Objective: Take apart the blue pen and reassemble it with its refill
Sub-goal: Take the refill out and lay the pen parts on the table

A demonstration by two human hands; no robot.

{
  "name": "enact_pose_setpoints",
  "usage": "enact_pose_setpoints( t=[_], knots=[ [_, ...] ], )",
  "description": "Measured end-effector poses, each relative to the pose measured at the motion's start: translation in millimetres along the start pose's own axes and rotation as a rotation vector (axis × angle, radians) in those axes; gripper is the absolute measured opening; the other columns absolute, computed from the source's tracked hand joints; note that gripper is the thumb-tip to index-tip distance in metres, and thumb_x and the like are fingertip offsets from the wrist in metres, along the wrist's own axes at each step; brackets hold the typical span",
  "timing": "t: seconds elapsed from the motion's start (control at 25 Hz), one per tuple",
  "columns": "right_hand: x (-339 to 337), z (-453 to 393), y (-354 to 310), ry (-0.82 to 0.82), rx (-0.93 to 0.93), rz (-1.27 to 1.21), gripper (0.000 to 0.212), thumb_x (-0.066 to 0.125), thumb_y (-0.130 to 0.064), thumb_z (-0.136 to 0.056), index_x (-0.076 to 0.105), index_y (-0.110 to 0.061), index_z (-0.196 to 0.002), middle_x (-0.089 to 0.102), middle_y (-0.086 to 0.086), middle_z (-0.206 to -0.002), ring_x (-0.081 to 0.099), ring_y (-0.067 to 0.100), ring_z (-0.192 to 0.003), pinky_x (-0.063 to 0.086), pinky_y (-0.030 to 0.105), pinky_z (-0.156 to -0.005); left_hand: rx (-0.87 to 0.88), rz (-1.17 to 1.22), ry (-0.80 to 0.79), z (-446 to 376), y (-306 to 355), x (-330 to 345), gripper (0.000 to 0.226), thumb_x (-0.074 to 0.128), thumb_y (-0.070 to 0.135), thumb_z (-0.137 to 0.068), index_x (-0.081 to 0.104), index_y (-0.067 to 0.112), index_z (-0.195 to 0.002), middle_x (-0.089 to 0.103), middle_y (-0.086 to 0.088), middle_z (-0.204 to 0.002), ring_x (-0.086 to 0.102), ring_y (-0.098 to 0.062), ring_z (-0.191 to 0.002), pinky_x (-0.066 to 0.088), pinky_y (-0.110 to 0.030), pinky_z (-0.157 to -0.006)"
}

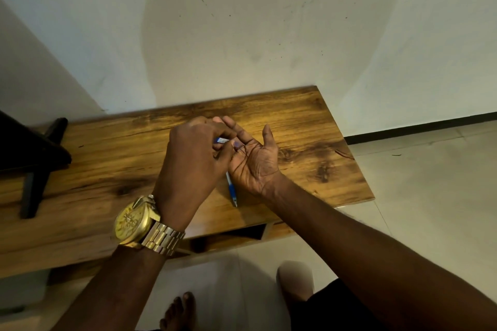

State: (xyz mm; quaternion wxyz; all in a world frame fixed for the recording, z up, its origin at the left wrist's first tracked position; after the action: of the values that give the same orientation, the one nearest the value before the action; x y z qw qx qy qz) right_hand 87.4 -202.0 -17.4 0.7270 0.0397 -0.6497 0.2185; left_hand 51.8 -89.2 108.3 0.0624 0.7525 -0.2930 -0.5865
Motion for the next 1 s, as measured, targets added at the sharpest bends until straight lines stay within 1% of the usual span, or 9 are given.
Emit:
enact_pose_setpoints(
  t=[0.16,0.32,0.44,0.52,0.6,0.64,0.76,0.88,1.0],
  knots=[
    [0.5,4.2,-8.3,0.073,-0.011,-0.025,0.096,0.027,-0.073,-0.107,0.074,0.010,-0.125,0.074,0.028,-0.131,0.074,0.039,-0.123,0.060,0.048,-0.103,-0.079,0.111,0.064,0.8,-20.2,-7.1,0.014,0.081,0.028,-0.094,0.086,0.029,-0.107,0.081,0.009,-0.100,0.069,-0.001,-0.080,0.055,-0.019,-0.076],
    [6.9,9.2,-19.2,0.202,-0.016,-0.028,0.093,0.034,-0.072,-0.106,0.071,0.012,-0.124,0.073,0.033,-0.130,0.076,0.043,-0.114,0.059,0.050,-0.104,-0.283,0.271,0.123,4.7,-59.9,-7.4,0.008,0.083,0.034,-0.093,0.086,0.034,-0.100,0.077,0.025,-0.087,0.072,0.011,-0.083,0.046,-0.001,-0.074],
    [7.8,9.8,-36.0,0.377,-0.042,0.072,0.076,0.045,-0.060,-0.108,0.071,0.011,-0.117,0.076,0.033,-0.120,0.074,0.042,-0.113,0.059,0.048,-0.099,-0.453,0.346,0.110,13.2,-97.0,-6.4,0.008,0.084,0.035,-0.091,0.087,0.034,-0.098,0.080,0.016,-0.082,0.076,-0.009,-0.080,0.058,-0.027,-0.076],
    [7.8,10.0,-44.6,0.477,-0.049,0.133,0.059,0.054,-0.050,-0.107,0.070,0.006,-0.113,0.077,0.032,-0.119,0.075,0.042,-0.112,0.061,0.048,-0.096,-0.494,0.284,0.098,21.1,-117.4,-3.7,0.007,0.086,0.034,-0.090,0.087,0.031,-0.096,0.077,0.017,-0.078,0.073,-0.007,-0.076,0.058,-0.027,-0.079],
    [9.3,10.1,-49.1,0.516,-0.065,0.129,0.051,0.058,-0.047,-0.105,0.069,0.003,-0.113,0.077,0.031,-0.122,0.075,0.042,-0.115,0.061,0.048,-0.096,-0.505,0.209,0.075,29.3,-132.2,1.9,0.006,0.087,0.031,-0.089,0.087,0.029,-0.095,0.073,0.022,-0.078,0.068,0.002,-0.075,0.047,-0.003,-0.071],
    [10.9,9.6,-49.9,0.512,-0.073,0.119,0.051,0.059,-0.046,-0.104,0.069,0.002,-0.114,0.077,0.031,-0.122,0.075,0.041,-0.117,0.061,0.048,-0.098,-0.514,0.175,0.059,33.3,-138.3,5.0,0.006,0.087,0.030,-0.088,0.087,0.028,-0.094,0.073,0.021,-0.079,0.068,0.002,-0.077,0.041,0.000,-0.066],
    [16.8,6.9,-50.2,0.491,-0.087,0.090,0.051,0.059,-0.046,-0.103,0.069,0.002,-0.115,0.077,0.031,-0.121,0.075,0.041,-0.117,0.060,0.048,-0.101,-0.500,0.080,0.018,43.7,-148.7,12.2,0.007,0.087,0.029,-0.089,0.088,0.024,-0.094,0.077,0.011,-0.083,0.071,-0.006,-0.081,0.038,-0.007,-0.063],
    [18.4,4.2,-46.5,0.537,-0.080,0.102,0.047,0.061,-0.044,-0.102,0.069,0.001,-0.114,0.076,0.031,-0.125,0.074,0.041,-0.118,0.059,0.049,-0.105,-0.492,0.007,0.026,48.5,-154.2,11.1,0.011,0.084,0.032,-0.092,0.087,0.022,-0.093,0.082,0.001,-0.092,0.076,-0.016,-0.088,0.047,-0.024,-0.069],
    [17.6,3.6,-44.9,0.579,-0.060,0.121,0.041,0.060,-0.040,-0.102,0.068,-0.001,-0.116,0.072,0.030,-0.132,0.071,0.041,-0.123,0.056,0.048,-0.109,-0.494,-0.187,-0.011,50.1,-157.9,12.2,0.017,0.080,0.037,-0.095,0.086,0.022,-0.100,0.075,-0.008,-0.108,0.069,-0.025,-0.100,0.043,-0.033,-0.071]
  ],
)
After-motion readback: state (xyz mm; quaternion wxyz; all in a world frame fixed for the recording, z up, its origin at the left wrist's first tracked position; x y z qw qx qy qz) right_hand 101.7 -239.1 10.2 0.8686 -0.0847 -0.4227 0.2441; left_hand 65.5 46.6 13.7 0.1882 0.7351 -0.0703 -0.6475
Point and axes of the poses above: each hand's wrist, its own z-axis away from the middle knuckle, its own x-axis out of the palm, y = z × x, the point moved 3 cm from there along -z, towards the middle knuckle
